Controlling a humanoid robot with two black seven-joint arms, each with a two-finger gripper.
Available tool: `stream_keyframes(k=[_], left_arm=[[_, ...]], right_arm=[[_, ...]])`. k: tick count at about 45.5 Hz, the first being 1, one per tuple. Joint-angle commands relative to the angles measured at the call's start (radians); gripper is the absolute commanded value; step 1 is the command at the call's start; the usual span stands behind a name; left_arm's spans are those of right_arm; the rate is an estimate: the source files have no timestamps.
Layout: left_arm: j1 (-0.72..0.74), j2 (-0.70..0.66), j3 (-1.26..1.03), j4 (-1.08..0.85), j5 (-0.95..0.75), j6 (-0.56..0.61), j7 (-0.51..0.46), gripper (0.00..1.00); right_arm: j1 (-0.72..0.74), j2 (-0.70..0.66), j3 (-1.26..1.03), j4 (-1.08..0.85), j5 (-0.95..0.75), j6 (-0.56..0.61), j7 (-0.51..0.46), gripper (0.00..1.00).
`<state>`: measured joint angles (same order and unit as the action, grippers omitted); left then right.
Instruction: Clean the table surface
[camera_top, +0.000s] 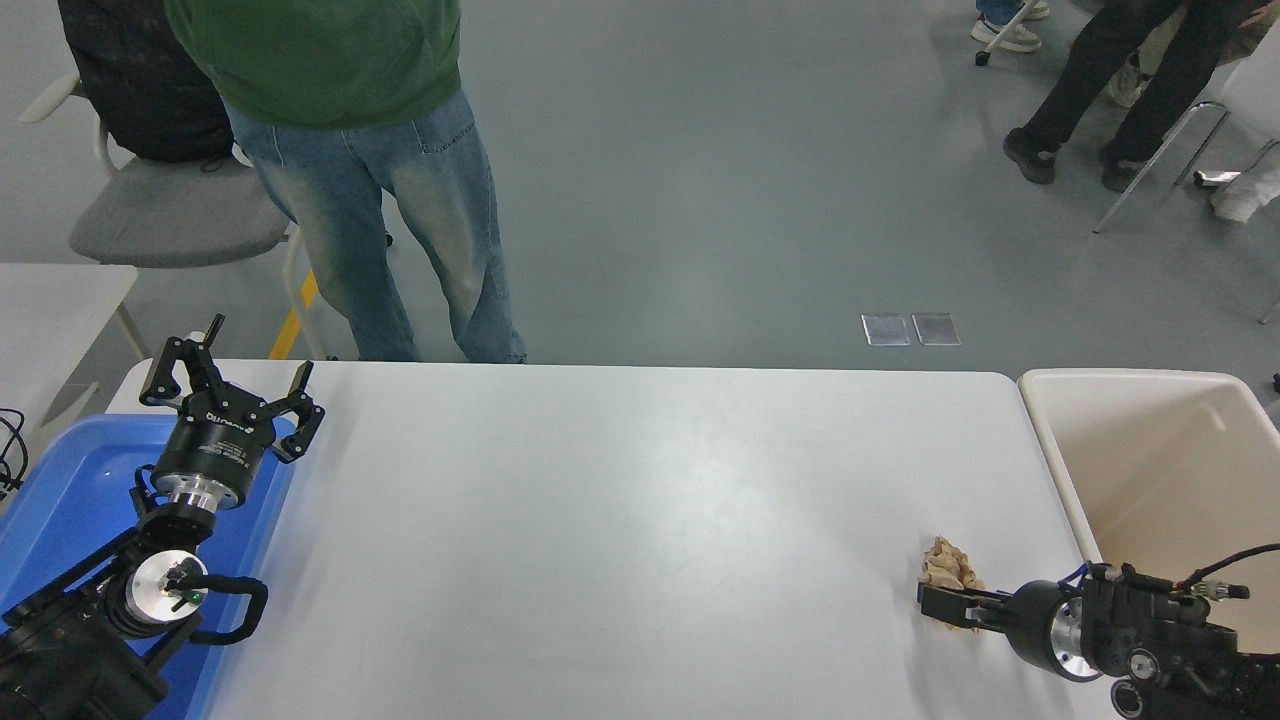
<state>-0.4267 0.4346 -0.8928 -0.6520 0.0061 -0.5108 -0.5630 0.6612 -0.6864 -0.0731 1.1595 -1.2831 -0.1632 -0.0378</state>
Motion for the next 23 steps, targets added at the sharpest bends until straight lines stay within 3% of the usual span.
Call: stream_keyframes(k=[1, 10, 17, 20, 22, 23], left_arm=[[0.0, 0.001, 0.0, 0.0, 0.0, 0.0, 0.0, 0.99], [0.0, 0.0, 0.0, 0.0, 0.0, 0.0, 0.0, 0.99], [0.0, 0.0, 0.0, 0.0, 0.0, 0.0, 0.0, 0.99], [0.0, 0.001, 0.0, 0.0, 0.0, 0.0, 0.0, 0.99], [0.0, 0.0, 0.0, 0.0, 0.0, 0.0, 0.0, 0.99], [0.0, 0.0, 0.0, 0.0, 0.0, 0.0, 0.0, 0.99]], right_arm=[[0.001, 0.004, -0.013, -0.007, -0.008, -0.022, 0.003, 1.0], [0.0, 0.015, -0.014, -0.02, -0.01, -0.052, 0.004, 0.93], [-0.003, 0.015, -0.017, -0.021, -0.022, -0.07, 0.007, 0.74], [-0.003, 0.015, -0.017, -0.02, -0.028, -0.07, 0.009, 0.59], [-0.003, 0.015, -0.019, -0.02, -0.028, -0.062, 0.021, 0.36], [-0.003, 0.016, -0.019, -0.02, -0.028, -0.061, 0.029, 0.3]])
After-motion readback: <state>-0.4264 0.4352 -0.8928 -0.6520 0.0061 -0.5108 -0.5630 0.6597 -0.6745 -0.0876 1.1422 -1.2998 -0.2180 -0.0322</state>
